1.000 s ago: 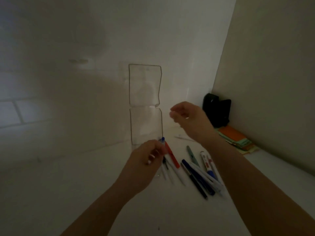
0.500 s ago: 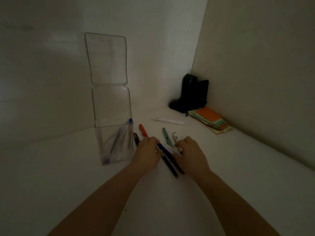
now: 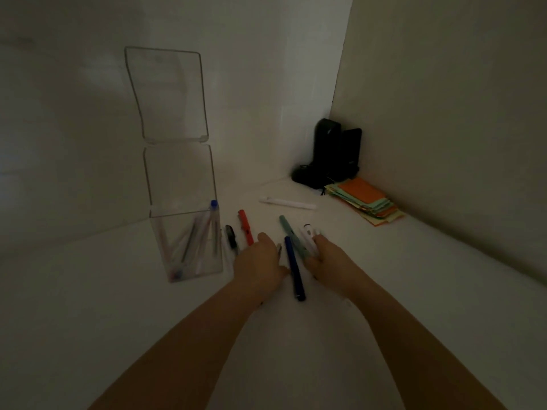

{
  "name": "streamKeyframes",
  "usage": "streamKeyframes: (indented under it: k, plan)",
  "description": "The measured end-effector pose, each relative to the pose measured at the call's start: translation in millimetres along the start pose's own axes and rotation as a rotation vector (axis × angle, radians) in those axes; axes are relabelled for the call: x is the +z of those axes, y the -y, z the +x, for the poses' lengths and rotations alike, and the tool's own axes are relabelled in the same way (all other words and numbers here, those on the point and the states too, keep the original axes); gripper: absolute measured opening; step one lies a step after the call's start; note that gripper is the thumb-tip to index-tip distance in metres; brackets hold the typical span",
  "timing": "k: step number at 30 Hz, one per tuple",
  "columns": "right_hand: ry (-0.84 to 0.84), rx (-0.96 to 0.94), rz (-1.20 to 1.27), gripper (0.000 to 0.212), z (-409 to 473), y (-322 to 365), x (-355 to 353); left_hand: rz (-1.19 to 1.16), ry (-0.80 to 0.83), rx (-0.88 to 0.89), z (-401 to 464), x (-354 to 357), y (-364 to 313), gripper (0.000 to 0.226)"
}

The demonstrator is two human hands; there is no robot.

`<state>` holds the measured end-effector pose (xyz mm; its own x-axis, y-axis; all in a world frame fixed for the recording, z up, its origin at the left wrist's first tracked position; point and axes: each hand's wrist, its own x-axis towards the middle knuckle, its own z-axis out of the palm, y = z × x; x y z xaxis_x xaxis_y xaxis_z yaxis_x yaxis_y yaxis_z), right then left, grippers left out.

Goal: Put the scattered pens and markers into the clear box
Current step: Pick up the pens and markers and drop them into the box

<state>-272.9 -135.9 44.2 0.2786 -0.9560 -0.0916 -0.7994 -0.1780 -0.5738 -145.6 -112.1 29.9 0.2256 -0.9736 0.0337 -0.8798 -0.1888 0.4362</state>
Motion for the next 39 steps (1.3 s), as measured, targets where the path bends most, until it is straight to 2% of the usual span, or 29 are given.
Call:
streamKeyframes:
  k: [4,6,8,12,14,17,19,22,24,26,29,33,36,39]
  plan:
    - [-0.006,-0.005,-0.018,0.044,-3,3,9,-0.236,0.060,-0.101,11,-7,-1,0.033]
    - [-0.017,0.043,0.057,0.042,-2,6,18,-0.314,0.110,-0.141,14,-6,-4,0.024]
    - [0.001,0.134,0.233,0.035,-3,10,27,-0.310,0.146,-0.131,14,-2,-5,0.019]
    - [0.019,0.247,0.589,0.023,-12,13,38,-0.282,0.127,-0.111,11,3,4,0.033]
    - [0.050,0.248,0.721,0.021,-19,15,31,-0.304,0.179,-0.104,9,-2,11,0.039]
    - [0.085,0.172,0.882,0.011,-27,23,14,-0.492,0.223,-0.076,1,-23,12,0.032]
    - [0.039,0.081,0.968,0.020,-29,36,2,-0.616,0.172,0.018,-6,-46,9,0.026]
    - [-0.103,-0.038,1.090,0.038,-23,66,-20,-0.599,-0.092,0.249,-19,-94,6,0.022]
    - [-0.178,-0.107,1.009,0.046,-18,92,-33,-0.699,-0.241,0.343,-26,-128,10,0.019]
    - [-0.229,-0.161,0.852,0.041,-14,119,-41,-0.807,-0.369,0.380,-30,-160,20,0.017]
    - [-0.218,-0.326,0.810,0.037,-5,155,-43,-0.922,-0.475,0.385,-25,-185,45,0.017]
    - [-0.111,-0.404,0.747,0.028,9,186,-33,-1.018,-0.464,0.369,-11,-183,75,0.026]
    - [-0.038,-0.364,0.549,0.030,17,191,-22,-0.991,-0.396,0.335,-8,-175,86,0.034]
    - [-0.053,-0.352,0.352,0.028,21,189,-13,-0.910,-0.315,0.298,-8,-167,91,0.046]
